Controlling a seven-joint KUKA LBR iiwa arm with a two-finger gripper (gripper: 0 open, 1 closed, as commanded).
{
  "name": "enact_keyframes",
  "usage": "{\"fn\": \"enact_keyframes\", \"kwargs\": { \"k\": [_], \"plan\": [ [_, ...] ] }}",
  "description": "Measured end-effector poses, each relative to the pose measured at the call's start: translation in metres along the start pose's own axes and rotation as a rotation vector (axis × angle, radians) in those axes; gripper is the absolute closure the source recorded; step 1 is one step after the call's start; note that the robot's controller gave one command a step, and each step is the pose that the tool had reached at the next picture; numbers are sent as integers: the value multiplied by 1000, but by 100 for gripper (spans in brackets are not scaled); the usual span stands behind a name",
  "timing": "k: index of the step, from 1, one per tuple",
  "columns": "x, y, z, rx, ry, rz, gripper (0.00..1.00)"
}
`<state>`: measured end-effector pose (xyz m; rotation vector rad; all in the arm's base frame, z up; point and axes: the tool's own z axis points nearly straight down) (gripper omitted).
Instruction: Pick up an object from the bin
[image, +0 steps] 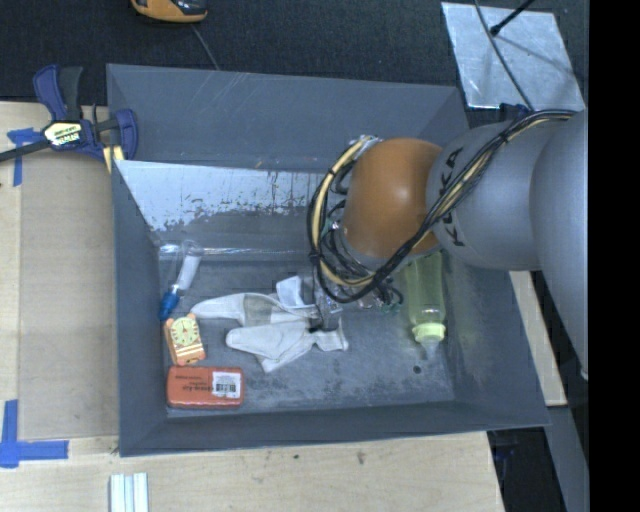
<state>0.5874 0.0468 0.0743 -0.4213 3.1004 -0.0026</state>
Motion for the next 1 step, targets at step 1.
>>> {"fn": "enact_keyframes", "kwargs": {
  "k": [1],
  "plan": [
    [3,2,0,0,-2,-59,100]
  ]
}}
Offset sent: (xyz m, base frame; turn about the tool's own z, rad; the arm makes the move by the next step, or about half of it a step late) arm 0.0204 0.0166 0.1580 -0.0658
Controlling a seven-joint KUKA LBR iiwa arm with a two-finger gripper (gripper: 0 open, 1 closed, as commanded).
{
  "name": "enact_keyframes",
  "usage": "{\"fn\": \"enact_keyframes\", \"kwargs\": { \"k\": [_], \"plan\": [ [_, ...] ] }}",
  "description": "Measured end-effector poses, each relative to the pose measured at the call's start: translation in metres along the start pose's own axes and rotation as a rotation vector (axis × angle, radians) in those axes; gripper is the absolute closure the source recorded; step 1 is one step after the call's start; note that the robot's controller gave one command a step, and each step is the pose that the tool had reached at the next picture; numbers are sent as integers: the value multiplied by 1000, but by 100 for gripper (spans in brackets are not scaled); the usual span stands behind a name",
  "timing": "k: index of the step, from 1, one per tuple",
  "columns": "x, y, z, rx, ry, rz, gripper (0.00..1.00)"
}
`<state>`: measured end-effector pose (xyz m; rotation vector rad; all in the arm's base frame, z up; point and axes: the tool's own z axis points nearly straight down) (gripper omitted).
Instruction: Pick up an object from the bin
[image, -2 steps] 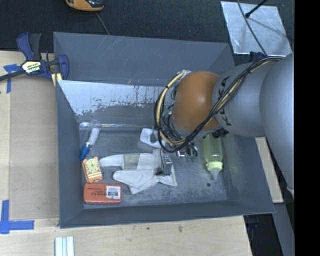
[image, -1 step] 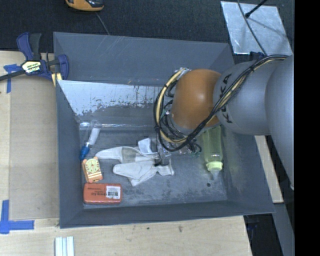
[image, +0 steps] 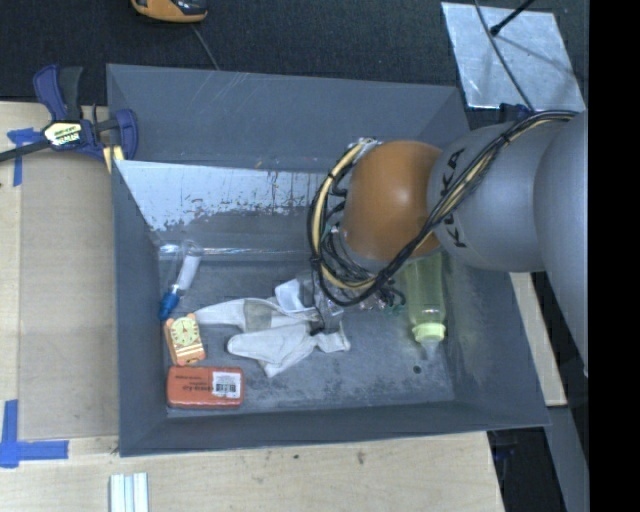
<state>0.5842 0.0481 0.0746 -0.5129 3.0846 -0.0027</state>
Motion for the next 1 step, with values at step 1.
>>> {"fn": "enact_keyframes", "kwargs": {
  "k": [1],
  "plan": [
    [-31,5,-160,-2,7,-3,100]
  ]
}}
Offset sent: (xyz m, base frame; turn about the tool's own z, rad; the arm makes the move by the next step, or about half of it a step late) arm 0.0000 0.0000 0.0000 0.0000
